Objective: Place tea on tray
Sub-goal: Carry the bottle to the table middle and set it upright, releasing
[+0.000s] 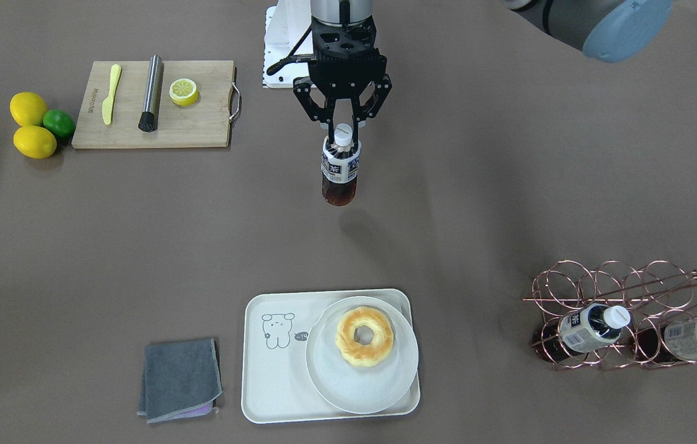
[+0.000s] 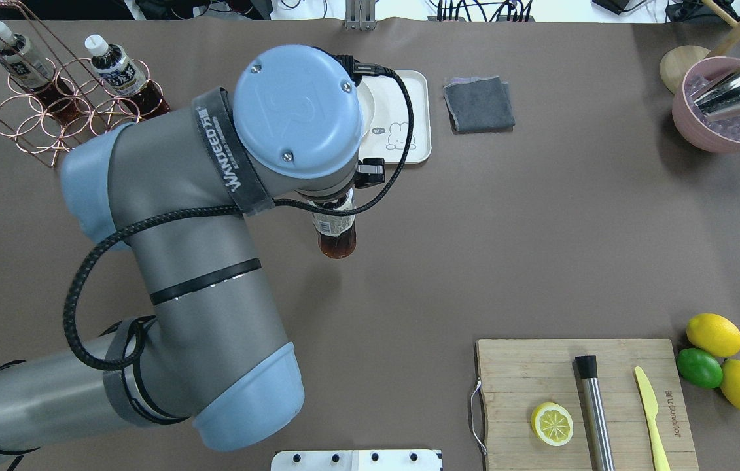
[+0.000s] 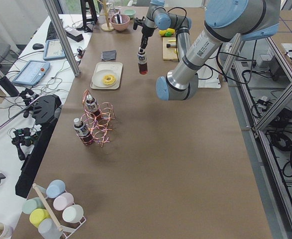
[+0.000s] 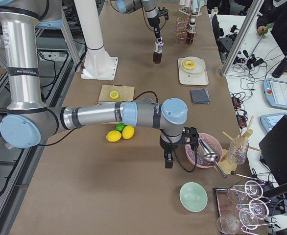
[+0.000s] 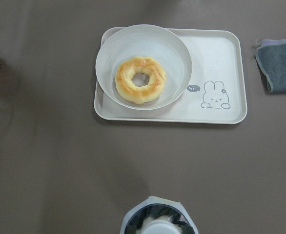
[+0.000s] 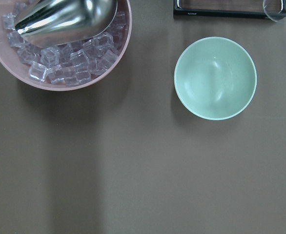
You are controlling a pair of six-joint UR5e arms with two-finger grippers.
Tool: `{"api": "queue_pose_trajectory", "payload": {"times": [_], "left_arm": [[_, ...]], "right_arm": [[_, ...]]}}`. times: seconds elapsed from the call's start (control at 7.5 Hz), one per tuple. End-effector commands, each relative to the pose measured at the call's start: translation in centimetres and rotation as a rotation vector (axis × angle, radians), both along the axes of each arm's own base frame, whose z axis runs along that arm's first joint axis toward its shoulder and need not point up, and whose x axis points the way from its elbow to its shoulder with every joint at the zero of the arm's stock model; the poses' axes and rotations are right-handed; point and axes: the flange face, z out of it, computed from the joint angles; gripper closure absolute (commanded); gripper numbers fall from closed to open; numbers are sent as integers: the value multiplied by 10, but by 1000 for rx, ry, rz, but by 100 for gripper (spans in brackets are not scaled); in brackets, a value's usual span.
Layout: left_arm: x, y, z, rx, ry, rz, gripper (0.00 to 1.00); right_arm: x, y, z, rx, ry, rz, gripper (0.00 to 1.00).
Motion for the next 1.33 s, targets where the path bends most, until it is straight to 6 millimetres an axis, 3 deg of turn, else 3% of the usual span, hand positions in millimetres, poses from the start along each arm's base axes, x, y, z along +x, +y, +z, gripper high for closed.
{"api": "queue_pose_trajectory", "payload": {"times": [0.0,0.4,0.8,1.2], "left_arm": [[37,31,4,6,-5,21,100],[52,41,15,14,4,37,100],[64,37,21,31,5,28,100],[63,37,27,34,-3,34,100]], "right_arm": [[0,0,1,-2,0,0,0],[0,1,1,-2,0,0,0],[0,2,2,-4,-2,0,0],[0,1,1,-2,-2,0,0]]}}
